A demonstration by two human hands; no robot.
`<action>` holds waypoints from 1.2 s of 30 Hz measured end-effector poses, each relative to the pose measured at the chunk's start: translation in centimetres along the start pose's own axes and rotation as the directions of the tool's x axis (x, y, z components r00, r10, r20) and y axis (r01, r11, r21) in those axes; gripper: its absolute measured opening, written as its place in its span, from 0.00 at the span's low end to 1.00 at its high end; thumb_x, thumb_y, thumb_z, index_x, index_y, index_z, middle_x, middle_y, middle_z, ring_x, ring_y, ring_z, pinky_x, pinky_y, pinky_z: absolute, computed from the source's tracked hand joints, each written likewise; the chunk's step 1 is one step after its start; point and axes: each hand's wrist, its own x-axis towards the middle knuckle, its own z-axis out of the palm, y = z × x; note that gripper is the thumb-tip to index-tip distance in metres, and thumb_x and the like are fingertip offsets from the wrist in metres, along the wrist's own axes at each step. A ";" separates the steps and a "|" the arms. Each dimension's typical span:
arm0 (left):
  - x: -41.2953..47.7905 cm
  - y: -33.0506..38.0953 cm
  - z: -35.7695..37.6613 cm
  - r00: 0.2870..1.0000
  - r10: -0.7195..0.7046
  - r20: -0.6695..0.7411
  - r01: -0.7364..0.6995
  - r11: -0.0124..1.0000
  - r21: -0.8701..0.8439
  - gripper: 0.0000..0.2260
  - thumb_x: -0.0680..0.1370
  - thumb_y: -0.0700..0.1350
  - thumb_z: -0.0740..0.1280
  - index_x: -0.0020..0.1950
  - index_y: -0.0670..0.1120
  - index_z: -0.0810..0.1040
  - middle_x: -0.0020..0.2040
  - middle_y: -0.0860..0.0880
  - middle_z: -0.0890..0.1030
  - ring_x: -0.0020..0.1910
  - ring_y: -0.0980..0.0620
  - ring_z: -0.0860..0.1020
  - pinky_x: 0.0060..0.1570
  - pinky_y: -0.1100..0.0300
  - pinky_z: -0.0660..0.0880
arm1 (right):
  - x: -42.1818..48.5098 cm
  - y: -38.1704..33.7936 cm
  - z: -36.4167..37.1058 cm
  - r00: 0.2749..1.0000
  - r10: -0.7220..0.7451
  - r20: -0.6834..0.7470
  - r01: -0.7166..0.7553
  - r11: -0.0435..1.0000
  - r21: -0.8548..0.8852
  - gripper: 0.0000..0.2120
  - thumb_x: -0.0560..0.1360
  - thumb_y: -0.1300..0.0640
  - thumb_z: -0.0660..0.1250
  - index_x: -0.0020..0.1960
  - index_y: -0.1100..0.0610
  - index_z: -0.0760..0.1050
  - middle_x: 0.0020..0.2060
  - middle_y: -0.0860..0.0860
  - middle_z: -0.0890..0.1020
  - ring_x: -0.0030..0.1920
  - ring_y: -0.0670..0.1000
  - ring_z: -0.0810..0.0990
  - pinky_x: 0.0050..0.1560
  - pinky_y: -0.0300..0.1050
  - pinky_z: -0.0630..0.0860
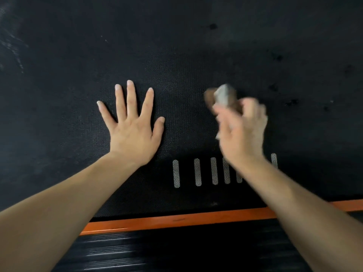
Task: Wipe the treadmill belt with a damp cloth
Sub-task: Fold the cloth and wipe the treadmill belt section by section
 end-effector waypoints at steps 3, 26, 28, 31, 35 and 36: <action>0.1 0.1 -0.2 1.000 0.006 -0.008 -0.006 1.000 -0.005 0.30 0.83 0.62 0.48 0.83 0.51 0.52 0.84 0.38 0.45 0.82 0.35 0.41 0.73 0.25 0.39 | -4.4 -1.6 -0.5 0.909 -0.380 0.169 0.356 0.921 0.156 0.13 0.78 0.53 0.63 0.58 0.45 0.82 0.52 0.56 0.77 0.49 0.59 0.73 0.46 0.55 0.70; 5.7 1.5 -0.3 0.999 -0.021 -0.039 0.023 0.999 0.048 0.31 0.83 0.64 0.45 0.84 0.51 0.49 0.84 0.38 0.45 0.82 0.36 0.41 0.75 0.27 0.40 | 12.3 1.6 1.6 0.999 0.002 -0.032 -0.003 0.999 -0.035 0.12 0.77 0.57 0.66 0.58 0.50 0.82 0.56 0.60 0.74 0.52 0.65 0.72 0.54 0.58 0.71; 5.7 1.5 -0.4 0.999 -0.027 -0.034 0.029 0.998 0.052 0.32 0.83 0.63 0.46 0.84 0.50 0.50 0.84 0.37 0.46 0.82 0.35 0.42 0.75 0.27 0.40 | 10.2 0.4 1.9 0.982 -0.190 0.005 0.190 0.982 0.022 0.12 0.76 0.57 0.65 0.56 0.51 0.83 0.52 0.61 0.76 0.49 0.64 0.74 0.49 0.57 0.71; 5.9 1.6 -0.8 0.999 -0.037 -0.036 0.038 0.999 0.030 0.31 0.83 0.62 0.48 0.83 0.49 0.55 0.83 0.37 0.49 0.82 0.35 0.44 0.75 0.27 0.41 | 8.9 0.8 1.7 0.886 -0.445 0.127 0.431 0.893 0.127 0.10 0.76 0.56 0.67 0.54 0.50 0.84 0.50 0.59 0.77 0.47 0.62 0.74 0.46 0.57 0.72; 6.9 2.2 -1.3 0.997 -0.042 -0.057 0.039 0.998 -0.052 0.29 0.83 0.60 0.50 0.80 0.47 0.60 0.81 0.34 0.53 0.82 0.35 0.46 0.76 0.29 0.41 | 15.2 2.8 2.0 0.952 -0.305 -0.003 0.305 0.952 0.022 0.11 0.76 0.54 0.66 0.54 0.48 0.84 0.51 0.59 0.77 0.49 0.63 0.75 0.49 0.57 0.73; 7.5 2.3 -1.4 0.997 -0.038 -0.066 0.034 0.998 -0.059 0.29 0.83 0.60 0.51 0.80 0.47 0.60 0.81 0.34 0.53 0.82 0.36 0.46 0.77 0.30 0.40 | 17.0 2.9 2.1 0.985 -0.168 -0.038 0.168 0.986 0.000 0.11 0.77 0.54 0.65 0.56 0.48 0.83 0.53 0.58 0.76 0.52 0.63 0.74 0.52 0.58 0.73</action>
